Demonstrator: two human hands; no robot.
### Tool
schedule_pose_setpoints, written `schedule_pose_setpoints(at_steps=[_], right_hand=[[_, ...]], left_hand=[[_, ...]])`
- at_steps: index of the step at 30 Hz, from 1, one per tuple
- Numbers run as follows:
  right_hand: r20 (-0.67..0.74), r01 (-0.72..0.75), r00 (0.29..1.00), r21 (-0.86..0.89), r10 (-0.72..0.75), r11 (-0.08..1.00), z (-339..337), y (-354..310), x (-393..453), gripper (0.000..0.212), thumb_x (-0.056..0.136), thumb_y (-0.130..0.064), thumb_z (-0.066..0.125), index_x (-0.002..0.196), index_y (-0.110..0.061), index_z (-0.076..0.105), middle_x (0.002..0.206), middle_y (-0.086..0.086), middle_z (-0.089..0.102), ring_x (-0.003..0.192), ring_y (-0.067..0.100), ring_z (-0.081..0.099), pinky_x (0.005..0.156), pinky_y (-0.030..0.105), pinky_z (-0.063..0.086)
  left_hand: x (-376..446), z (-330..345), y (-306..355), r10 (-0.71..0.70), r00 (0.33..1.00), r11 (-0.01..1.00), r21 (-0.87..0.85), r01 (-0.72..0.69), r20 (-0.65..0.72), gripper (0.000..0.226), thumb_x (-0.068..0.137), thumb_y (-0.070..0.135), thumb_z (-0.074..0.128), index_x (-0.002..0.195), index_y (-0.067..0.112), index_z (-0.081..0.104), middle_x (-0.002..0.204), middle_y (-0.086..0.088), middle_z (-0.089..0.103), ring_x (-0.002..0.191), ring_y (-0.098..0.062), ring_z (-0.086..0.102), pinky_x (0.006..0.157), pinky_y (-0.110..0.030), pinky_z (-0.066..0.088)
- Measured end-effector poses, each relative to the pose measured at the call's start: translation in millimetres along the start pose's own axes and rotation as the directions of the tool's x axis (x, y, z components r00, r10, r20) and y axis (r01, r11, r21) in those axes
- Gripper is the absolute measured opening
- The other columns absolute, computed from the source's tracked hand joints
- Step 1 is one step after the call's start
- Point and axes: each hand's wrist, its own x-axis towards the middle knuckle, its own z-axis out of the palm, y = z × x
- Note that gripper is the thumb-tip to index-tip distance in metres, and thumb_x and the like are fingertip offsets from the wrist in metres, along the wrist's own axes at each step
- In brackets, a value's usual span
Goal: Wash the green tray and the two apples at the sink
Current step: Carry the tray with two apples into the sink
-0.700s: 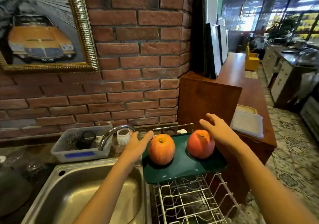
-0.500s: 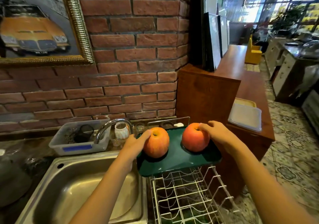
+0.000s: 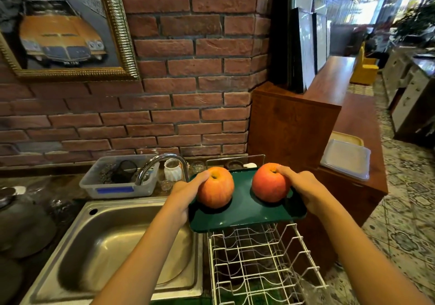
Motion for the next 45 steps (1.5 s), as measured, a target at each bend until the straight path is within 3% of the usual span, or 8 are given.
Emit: schedule_pose_setpoints(at_steps=[3,15,20,23,27,30,39,45], right_hand=[[-0.019,0.013,1.0,-0.025,-0.014,1.0,5,-10,-5,0.063,0.08,-0.058,0.07,0.11,-0.004,0.06,0.112,0.017,0.06,0.095,0.035,0.063,0.066,0.037,0.052],[0.006,0.098,0.995,-0.025,-0.098,0.995,86,-59,-50,0.057,0.079,-0.058,0.07,0.094,-0.005,0.058,0.091,0.01,0.057,0.079,0.025,0.057,0.06,0.033,0.045],[0.045,0.095,0.994,0.006,-0.095,0.995,141,-66,-73,0.05,0.082,-0.054,0.07,0.098,-0.007,0.061,0.095,0.013,0.062,0.089,0.03,0.062,0.076,0.047,0.056],[0.06,0.041,0.997,0.047,-0.044,0.998,176,-71,-87,0.069,0.082,-0.052,0.072,0.127,-0.003,0.054,0.125,0.019,0.058,0.114,0.042,0.058,0.098,0.058,0.05],[0.106,0.008,0.994,0.078,-0.017,0.997,215,-72,-102,0.054,0.081,-0.046,0.075,0.114,-0.006,0.059,0.12,0.019,0.061,0.111,0.043,0.06,0.098,0.062,0.05],[0.128,-0.026,0.992,0.074,0.016,0.997,241,-66,-108,0.058,0.081,-0.044,0.076,0.122,-0.007,0.06,0.119,0.017,0.063,0.106,0.039,0.062,0.097,0.06,0.051],[0.138,-0.166,0.978,0.065,0.156,0.984,304,-17,-105,0.056,0.073,-0.042,0.083,0.107,-0.004,0.061,0.104,0.012,0.06,0.103,0.038,0.059,0.096,0.056,0.051],[0.113,-0.201,0.974,0.044,0.195,0.979,338,27,-72,0.058,0.071,-0.04,0.086,0.105,0.003,0.066,0.105,0.019,0.065,0.098,0.033,0.061,0.084,0.045,0.051]], left_hand=[[-4,-5,2,0.007,1.0,1.0,-0.021,-0.007,-0.009,0.06,0.076,0.05,0.079,0.119,0.013,0.061,0.118,-0.011,0.064,0.104,-0.03,0.061,0.094,-0.046,0.052],[6,-112,21,0.109,0.993,0.993,-0.043,-0.111,-0.048,0.059,0.069,0.052,0.082,0.111,0.013,0.067,0.114,-0.011,0.068,0.105,-0.032,0.064,0.096,-0.05,0.053],[8,-175,25,0.108,0.994,0.994,-0.021,-0.109,-0.032,0.1,0.036,0.068,0.079,0.119,0.015,0.063,0.115,-0.01,0.067,0.107,-0.032,0.063,0.095,-0.049,0.053],[13,-210,22,0.115,0.993,0.993,-0.022,-0.115,-0.026,0.085,0.048,0.065,0.08,0.116,0.016,0.064,0.112,-0.009,0.067,0.102,-0.029,0.064,0.082,-0.042,0.055],[20,-255,8,0.099,0.995,0.994,-0.032,-0.1,-0.034,0.05,0.071,0.052,0.081,0.104,0.017,0.065,0.106,-0.006,0.067,0.095,-0.025,0.063,0.078,-0.041,0.054],[24,-282,-6,0.081,0.996,0.996,-0.045,-0.082,-0.026,0.048,0.074,0.047,0.081,0.108,0.016,0.068,0.11,-0.008,0.068,0.103,-0.028,0.063,0.093,-0.049,0.054],[42,-328,-59,-0.001,0.999,0.999,-0.033,-0.001,-0.044,0.085,0.043,0.064,0.079,0.114,0.019,0.067,0.111,-0.004,0.067,0.105,-0.026,0.062,0.084,-0.04,0.052],[79,-347,-106,-0.073,0.997,0.997,-0.027,0.074,0.025,0.047,0.072,0.046,0.082,0.109,0.022,0.066,0.111,0.0,0.065,0.098,-0.013,0.059,0.068,-0.028,0.045]])
